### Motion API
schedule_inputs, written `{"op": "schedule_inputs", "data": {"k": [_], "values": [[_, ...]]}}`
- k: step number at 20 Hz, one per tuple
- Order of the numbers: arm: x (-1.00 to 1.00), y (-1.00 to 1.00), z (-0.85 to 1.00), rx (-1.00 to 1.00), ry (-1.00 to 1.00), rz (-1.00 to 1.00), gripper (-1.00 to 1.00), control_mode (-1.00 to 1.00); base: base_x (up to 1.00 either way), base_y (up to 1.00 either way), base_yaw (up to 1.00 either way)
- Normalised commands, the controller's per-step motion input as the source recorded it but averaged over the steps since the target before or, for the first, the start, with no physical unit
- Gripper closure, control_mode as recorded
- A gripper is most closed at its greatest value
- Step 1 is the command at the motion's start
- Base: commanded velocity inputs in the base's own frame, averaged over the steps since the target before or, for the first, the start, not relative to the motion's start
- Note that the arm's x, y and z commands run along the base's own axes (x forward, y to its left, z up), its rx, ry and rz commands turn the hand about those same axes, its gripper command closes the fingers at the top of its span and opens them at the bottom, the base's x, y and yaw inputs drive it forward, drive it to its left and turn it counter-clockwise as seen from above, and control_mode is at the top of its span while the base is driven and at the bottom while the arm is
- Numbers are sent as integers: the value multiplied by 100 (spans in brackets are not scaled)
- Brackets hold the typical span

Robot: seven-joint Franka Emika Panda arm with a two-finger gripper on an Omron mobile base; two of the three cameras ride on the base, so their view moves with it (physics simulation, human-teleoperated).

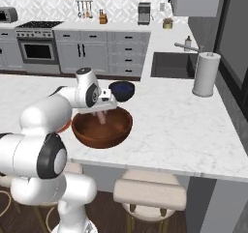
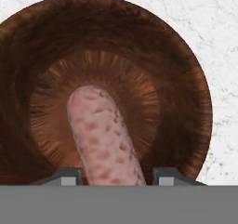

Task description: Place one bun and one sausage from the bowl on each plate.

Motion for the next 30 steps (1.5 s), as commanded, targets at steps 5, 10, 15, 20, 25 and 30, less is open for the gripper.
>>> {"op": "schedule_inputs", "data": {"k": [5,10,15,20,25,30], "values": [[-24,0,45,6,0,-27,100,-100,0,0,0],[-1,-4,17,7,0,-17,100,-100,0,0,0],[-18,-6,11,10,1,-7,100,-100,0,0,0],[-27,0,4,2,7,0,100,-100,0,0,0],[-41,0,0,0,8,11,100,-100,0,0,0],[-12,10,-1,0,3,5,100,-100,0,0,0]]}}
